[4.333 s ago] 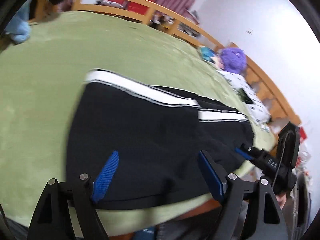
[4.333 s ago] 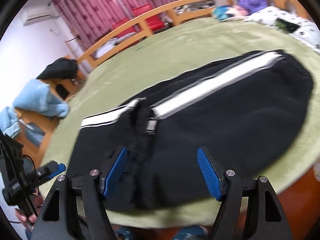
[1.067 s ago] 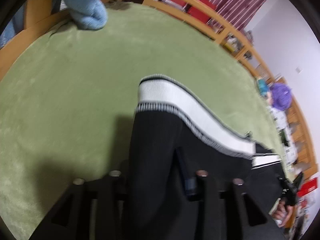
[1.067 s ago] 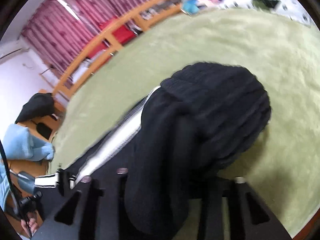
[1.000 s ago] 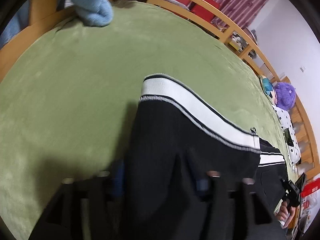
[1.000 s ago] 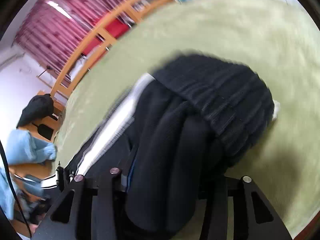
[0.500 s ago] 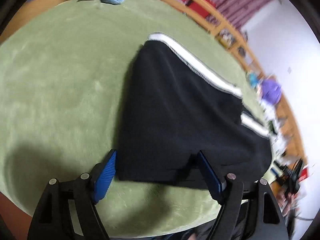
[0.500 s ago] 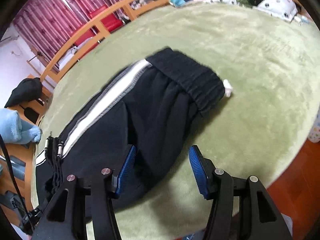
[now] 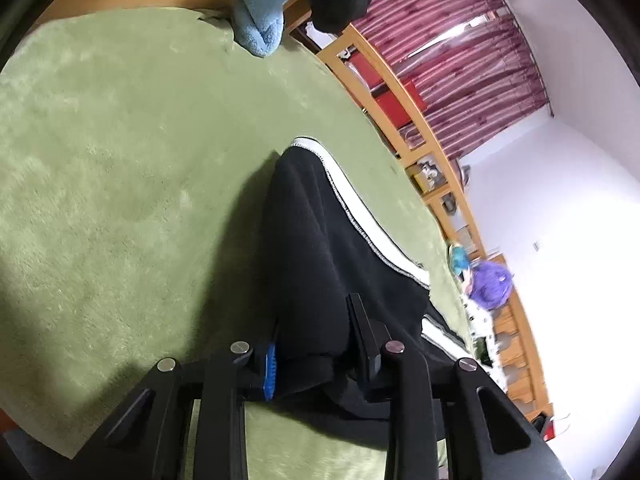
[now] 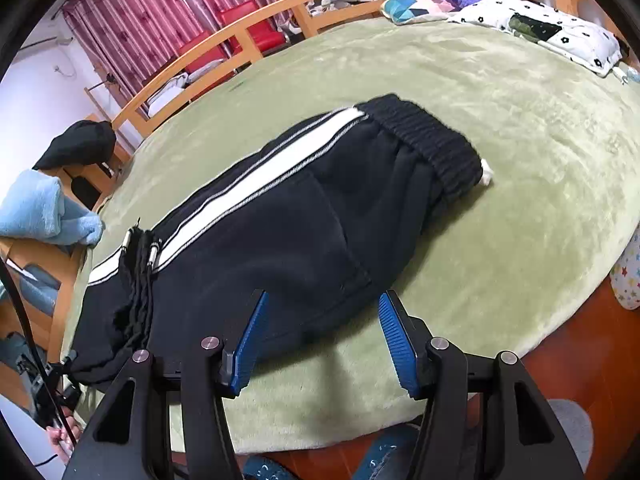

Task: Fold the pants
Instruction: 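Grasp the folded end of the pants with the left gripper and lift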

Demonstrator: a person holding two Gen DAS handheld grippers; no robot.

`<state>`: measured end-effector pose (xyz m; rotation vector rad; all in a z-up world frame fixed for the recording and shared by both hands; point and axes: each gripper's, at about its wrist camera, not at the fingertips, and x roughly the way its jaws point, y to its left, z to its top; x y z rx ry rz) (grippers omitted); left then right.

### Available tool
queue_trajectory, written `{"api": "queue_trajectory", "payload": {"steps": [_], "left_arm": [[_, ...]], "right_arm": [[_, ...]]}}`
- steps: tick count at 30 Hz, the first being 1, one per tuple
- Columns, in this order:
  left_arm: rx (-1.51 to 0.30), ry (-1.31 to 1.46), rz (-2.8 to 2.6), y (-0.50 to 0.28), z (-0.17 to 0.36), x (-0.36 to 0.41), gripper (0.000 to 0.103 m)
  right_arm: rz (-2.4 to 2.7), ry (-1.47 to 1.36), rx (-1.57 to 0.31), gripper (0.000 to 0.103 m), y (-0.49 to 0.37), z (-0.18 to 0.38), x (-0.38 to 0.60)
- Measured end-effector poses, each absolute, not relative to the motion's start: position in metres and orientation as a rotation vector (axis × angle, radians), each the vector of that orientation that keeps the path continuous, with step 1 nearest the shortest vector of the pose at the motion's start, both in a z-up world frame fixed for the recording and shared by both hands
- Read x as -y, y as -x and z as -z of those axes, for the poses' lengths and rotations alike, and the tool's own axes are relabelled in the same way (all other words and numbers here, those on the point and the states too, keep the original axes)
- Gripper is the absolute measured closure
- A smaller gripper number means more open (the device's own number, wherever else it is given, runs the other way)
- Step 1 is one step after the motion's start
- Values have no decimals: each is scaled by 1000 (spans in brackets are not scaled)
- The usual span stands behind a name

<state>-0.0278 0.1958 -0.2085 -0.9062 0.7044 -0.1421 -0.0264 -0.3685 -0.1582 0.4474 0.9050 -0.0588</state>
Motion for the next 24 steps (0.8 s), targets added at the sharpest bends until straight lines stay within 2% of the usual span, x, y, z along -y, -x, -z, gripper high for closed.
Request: {"api": "queue_trajectory", "payload": {"steps": [1, 2, 3, 4, 5, 6, 8, 11, 17, 21, 24], "left_arm": [[-722, 926, 127, 25, 214, -195, 65], [-746, 949, 126, 20, 222, -196, 42], [-774, 975, 135, 17, 232, -195, 38], [-779, 979, 124, 16, 237, -196, 40], [-771, 960, 105, 16, 235, -193, 50], [-763, 930, 83, 17, 230, -191, 71], [-753, 868, 82, 17, 214, -187, 86], [-715, 801, 54, 21, 181, -182, 87], [-630, 515, 51, 11, 80, -118, 87], [-534, 248, 148, 5, 4, -24, 88], [-517, 130, 269, -5, -33, 51, 88]], "right_arm": [[51, -456, -905, 47, 27, 160, 368], [45, -461, -908, 47, 28, 162, 367], [34, -469, -913, 47, 28, 165, 366], [28, -474, -914, 47, 28, 167, 366], [21, -478, -915, 47, 29, 168, 366], [14, -480, -918, 47, 29, 169, 366], [4, -470, -918, 47, 31, 169, 366], [-2, -457, -898, 47, 35, 165, 371], [-18, -455, -852, 47, 37, 152, 397], [-3, -440, -814, 47, 40, 141, 428], [21, -430, -787, 47, 42, 135, 453]]}}
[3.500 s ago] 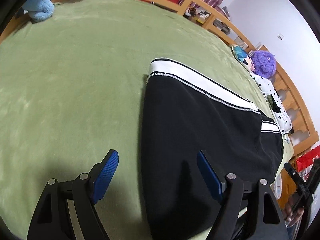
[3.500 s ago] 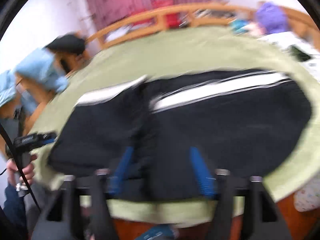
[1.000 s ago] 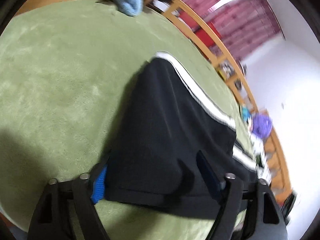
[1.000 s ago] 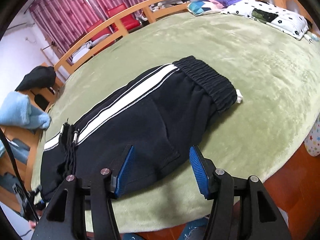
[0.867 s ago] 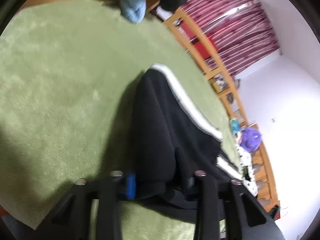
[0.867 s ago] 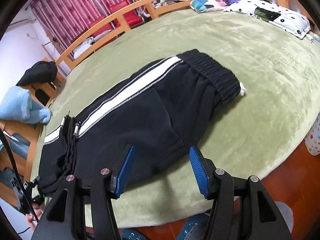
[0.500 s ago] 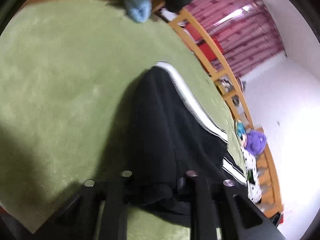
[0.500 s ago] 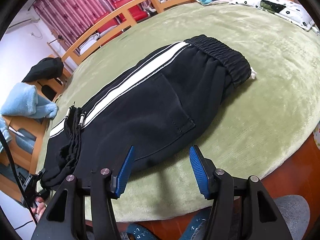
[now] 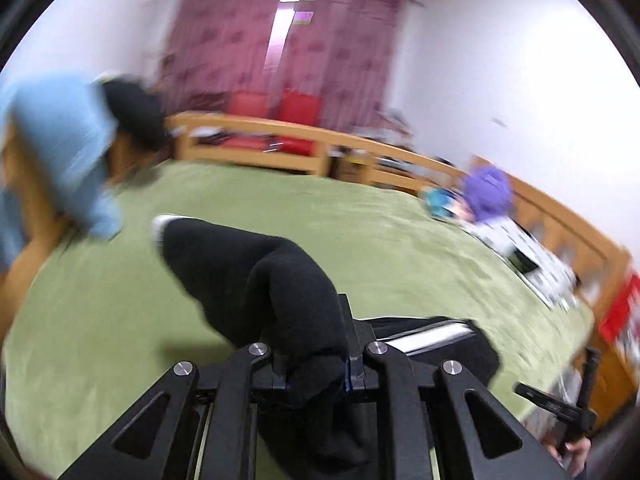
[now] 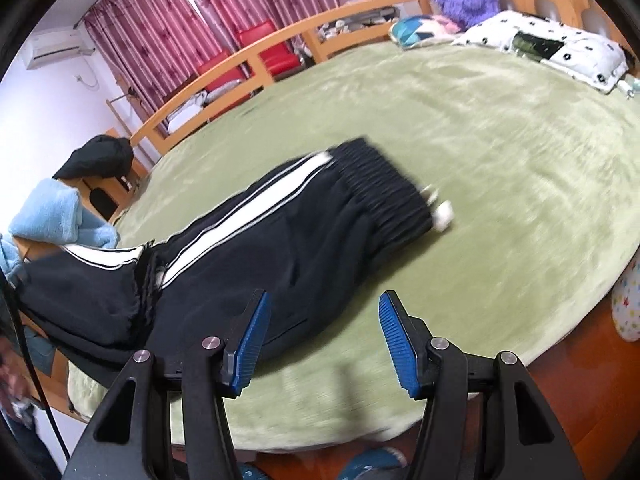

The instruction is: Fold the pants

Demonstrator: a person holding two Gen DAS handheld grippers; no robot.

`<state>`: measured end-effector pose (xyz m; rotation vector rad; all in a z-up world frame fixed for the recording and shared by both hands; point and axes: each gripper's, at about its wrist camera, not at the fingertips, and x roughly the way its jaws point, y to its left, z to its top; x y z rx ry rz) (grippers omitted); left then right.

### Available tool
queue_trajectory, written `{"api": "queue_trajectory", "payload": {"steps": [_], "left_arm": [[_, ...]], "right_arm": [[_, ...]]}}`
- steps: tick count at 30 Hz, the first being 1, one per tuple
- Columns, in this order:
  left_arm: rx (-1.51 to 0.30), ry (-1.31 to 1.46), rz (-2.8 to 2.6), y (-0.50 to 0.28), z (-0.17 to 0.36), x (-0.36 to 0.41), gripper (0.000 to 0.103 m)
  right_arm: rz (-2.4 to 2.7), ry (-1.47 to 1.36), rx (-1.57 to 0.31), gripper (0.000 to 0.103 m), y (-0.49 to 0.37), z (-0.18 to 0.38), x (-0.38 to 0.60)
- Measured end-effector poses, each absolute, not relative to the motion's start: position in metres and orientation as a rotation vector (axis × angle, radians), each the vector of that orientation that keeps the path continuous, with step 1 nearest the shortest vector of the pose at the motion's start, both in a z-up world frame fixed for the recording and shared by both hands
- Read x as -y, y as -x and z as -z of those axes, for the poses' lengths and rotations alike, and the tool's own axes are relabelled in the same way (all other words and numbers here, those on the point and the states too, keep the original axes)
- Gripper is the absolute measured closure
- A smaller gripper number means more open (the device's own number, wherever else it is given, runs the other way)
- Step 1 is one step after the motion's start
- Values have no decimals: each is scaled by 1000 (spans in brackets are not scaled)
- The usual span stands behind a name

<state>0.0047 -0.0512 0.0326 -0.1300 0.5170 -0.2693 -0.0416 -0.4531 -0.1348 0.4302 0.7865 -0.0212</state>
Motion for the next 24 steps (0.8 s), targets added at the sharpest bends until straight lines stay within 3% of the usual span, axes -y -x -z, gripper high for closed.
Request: {"api": "queue_trajectory", "payload": {"steps": [7, 11, 12, 14, 20, 24], "left_arm": [[-593, -18, 607, -46, -33, 250, 87], [-727, 24, 776, -56, 2, 308, 75], [-755, 46, 778, -57, 10, 309, 65], [-772, 62, 721, -60, 23, 299, 54], [-850, 99, 504, -62, 64, 220, 50], [-909, 95, 324, -55, 94, 171, 46]], "right_arm": [[105, -468, -765, 47, 53, 126, 512], [134, -475, -771, 47, 59, 128, 534], [137, -476, -772, 47, 58, 129, 538], [116, -488, -770, 47, 55, 131, 543], [-13, -564, -745, 46, 22, 138, 538], [-53, -572, -811, 36, -14, 155, 525]]}}
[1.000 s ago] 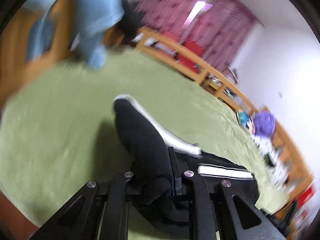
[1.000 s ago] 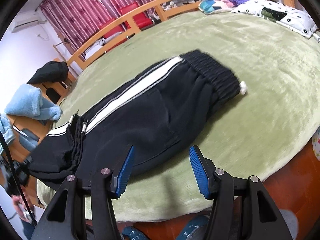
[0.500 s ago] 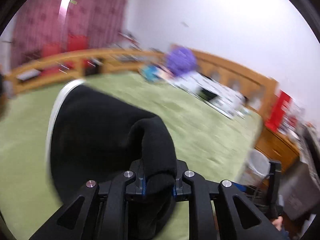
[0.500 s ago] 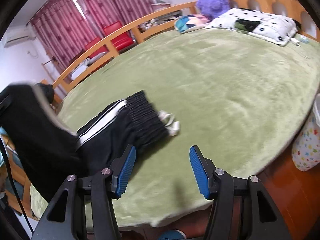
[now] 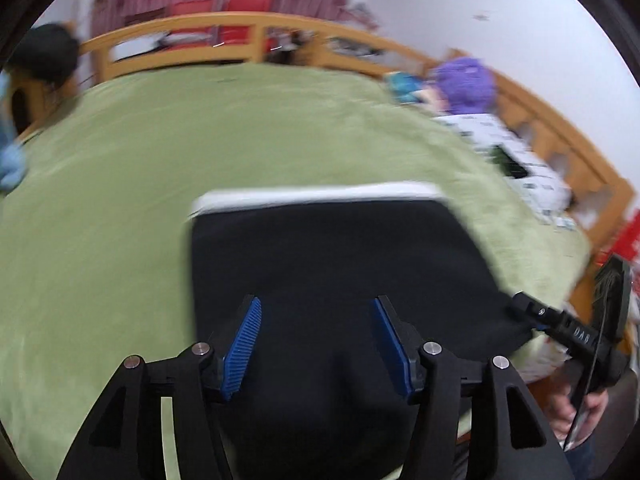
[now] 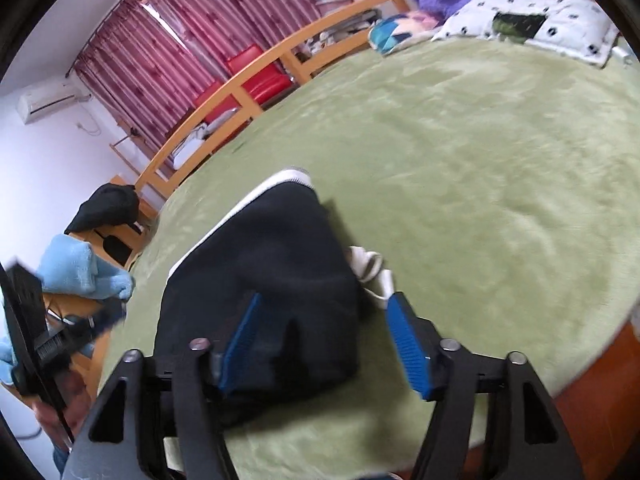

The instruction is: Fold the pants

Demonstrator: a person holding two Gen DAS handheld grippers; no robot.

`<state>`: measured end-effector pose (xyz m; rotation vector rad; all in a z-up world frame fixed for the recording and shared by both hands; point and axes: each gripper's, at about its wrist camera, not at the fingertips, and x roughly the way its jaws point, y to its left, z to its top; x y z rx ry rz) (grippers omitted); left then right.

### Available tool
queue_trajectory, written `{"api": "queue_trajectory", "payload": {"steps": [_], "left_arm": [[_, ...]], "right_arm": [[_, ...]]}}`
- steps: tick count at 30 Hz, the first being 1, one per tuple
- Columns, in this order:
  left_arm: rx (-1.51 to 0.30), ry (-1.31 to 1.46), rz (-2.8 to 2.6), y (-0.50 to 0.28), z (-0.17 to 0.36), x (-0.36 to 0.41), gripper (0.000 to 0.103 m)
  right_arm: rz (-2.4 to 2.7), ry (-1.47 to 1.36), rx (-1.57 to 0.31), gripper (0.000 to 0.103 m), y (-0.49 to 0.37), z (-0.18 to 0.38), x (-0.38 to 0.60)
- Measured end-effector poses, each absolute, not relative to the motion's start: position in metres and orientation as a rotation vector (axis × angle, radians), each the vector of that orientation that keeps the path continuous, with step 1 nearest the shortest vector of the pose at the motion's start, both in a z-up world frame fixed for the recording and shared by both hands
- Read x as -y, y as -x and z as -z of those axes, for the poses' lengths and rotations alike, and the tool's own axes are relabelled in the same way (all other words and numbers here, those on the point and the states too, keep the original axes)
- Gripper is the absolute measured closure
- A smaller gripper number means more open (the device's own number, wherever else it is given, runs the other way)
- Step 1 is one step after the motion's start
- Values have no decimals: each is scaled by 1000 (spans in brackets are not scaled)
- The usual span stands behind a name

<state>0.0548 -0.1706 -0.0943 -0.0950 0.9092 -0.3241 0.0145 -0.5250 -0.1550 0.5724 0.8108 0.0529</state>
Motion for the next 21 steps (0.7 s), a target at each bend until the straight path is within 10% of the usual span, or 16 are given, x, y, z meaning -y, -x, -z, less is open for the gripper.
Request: {"api": "queue_trajectory", "payload": {"steps": [4, 10, 16, 21], "left_arm": [[-1018, 152, 308, -34, 138, 154, 44], [-1061, 180, 304, 5, 183, 155, 41], [-1051, 203, 379, -1, 155, 129, 36], [-1005, 245, 378, -42, 148, 106, 33]], "right_arm": [[-74, -526, -863, 63, -24, 175, 506], [-27, -427, -911, 66, -16, 200, 491], [-6, -248, -890, 56, -11, 160, 487], [-53, -167, -820, 27, -42, 130, 485]]}}
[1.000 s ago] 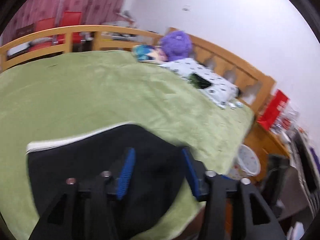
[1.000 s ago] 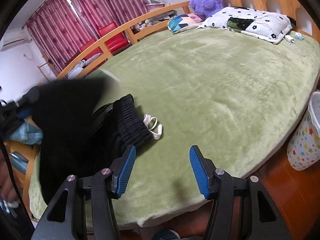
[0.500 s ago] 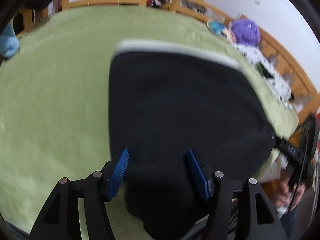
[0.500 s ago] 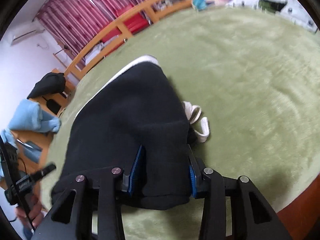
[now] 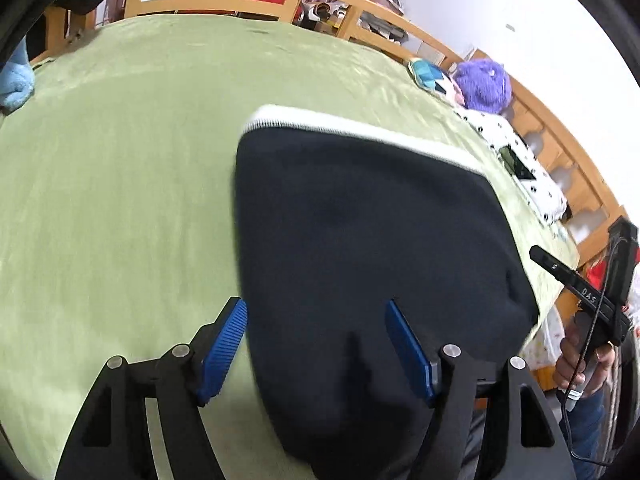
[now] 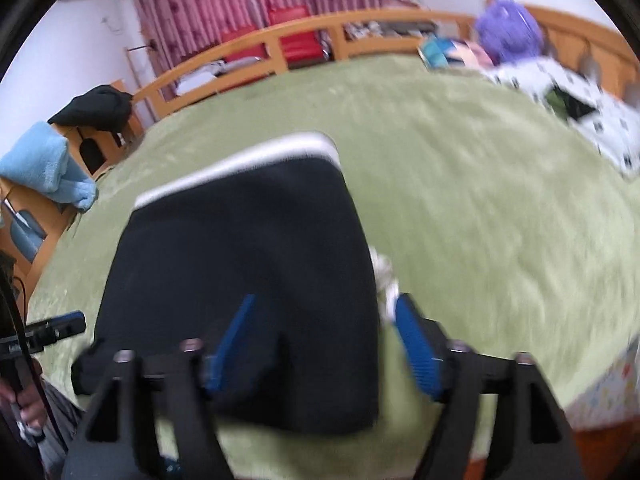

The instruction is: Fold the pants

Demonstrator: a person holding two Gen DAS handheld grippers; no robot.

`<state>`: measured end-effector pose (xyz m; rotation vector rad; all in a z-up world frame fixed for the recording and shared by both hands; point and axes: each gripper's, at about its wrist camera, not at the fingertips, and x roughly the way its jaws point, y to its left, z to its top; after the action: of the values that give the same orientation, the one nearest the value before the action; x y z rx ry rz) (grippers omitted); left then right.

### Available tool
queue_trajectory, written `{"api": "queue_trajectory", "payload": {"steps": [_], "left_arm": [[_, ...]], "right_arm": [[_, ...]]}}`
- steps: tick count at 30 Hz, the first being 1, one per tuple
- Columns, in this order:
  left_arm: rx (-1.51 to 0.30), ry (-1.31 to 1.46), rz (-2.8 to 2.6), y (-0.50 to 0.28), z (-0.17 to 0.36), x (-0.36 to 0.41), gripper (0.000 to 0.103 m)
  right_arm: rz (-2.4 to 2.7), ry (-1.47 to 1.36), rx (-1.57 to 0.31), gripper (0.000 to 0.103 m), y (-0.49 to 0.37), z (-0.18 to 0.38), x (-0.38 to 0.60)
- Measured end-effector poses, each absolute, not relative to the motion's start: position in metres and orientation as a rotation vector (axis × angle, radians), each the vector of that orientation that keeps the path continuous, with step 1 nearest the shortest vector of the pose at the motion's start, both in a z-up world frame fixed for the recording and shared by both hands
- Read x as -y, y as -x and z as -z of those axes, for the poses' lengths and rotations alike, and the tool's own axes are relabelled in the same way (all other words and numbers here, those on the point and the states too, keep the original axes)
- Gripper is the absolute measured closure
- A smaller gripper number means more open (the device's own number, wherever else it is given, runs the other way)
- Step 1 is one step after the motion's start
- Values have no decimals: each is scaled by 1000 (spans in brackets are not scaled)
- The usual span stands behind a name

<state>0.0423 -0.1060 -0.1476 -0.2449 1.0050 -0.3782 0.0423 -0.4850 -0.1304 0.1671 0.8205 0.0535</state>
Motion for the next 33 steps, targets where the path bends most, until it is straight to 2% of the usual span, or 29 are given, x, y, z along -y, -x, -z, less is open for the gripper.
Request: {"api": "queue_trajectory", "payload": {"steps": [7, 17, 19, 21, 22, 23, 27, 29, 33], "left_arm": [[-1053, 292, 397, -97, 175, 103, 33], [-1091, 402, 506, -131, 210, 114, 33], [-1097, 437, 513, -133, 213, 111, 39], [-1090, 480, 503, -133, 211, 106, 63], [-1068, 508, 515, -132, 206, 102, 73], [-1052, 507, 528, -131, 201, 102, 89], [-994, 500, 595, -133, 170, 96, 90], [-986, 508, 626, -136, 157, 86, 90], [-947, 491, 596, -142, 134, 56, 90]], "right_arm": [[-144, -223, -1035, 28, -118, 174, 504], [-339, -458, -1108, 24, -142, 212, 524], [-346, -475, -1095, 23, -140, 219, 518], [-327, -440, -1063, 24, -134, 215, 512], [-318, -433, -1047, 29, -131, 212, 511], [-302, -430, -1029, 33, -127, 209, 510], [-236, -421, -978, 47, -117, 191, 508], [-211, -447, -955, 58, -112, 177, 504], [-185, -460, -942, 66, -112, 159, 470]]}}
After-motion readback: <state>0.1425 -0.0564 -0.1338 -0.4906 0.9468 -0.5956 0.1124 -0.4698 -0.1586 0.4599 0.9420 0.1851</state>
